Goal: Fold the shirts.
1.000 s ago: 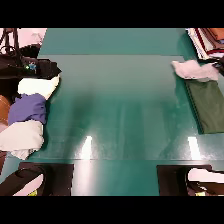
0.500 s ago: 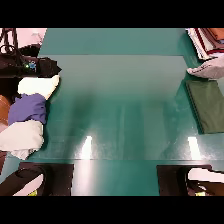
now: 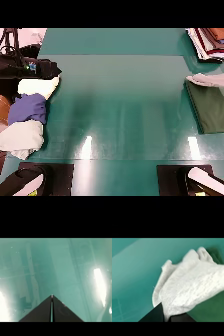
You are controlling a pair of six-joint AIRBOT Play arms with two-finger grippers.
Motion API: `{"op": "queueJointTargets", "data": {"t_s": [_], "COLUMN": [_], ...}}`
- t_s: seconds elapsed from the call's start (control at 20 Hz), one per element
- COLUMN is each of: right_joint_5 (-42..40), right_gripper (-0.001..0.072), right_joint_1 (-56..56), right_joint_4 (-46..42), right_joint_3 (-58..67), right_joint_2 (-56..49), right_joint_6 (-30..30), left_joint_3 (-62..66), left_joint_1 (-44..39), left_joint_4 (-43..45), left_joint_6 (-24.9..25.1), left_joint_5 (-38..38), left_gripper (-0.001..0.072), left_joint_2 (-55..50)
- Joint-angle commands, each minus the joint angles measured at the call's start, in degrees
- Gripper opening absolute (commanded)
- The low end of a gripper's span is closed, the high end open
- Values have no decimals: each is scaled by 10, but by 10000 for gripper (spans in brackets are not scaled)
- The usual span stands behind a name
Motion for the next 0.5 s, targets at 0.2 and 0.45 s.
{"op": "queueJointTargets", "data": {"t_s": [0.2, 0.45], "right_joint_5": [49, 63], "right_gripper": [364, 621], "right_joint_1": [-85, -135], "right_joint_4": [-118, -85], "right_joint_3": [-192, -220], "right_joint_2": [114, 160], "right_joint_6": [1, 2], "left_joint_3": [0, 0], "left_joint_1": [0, 0], "left_joint_4": [0, 0], "left_joint_6": [5, 5], "left_joint_5": [-2, 0], "left_gripper": [21, 22], "left_joint_2": [0, 0]}}
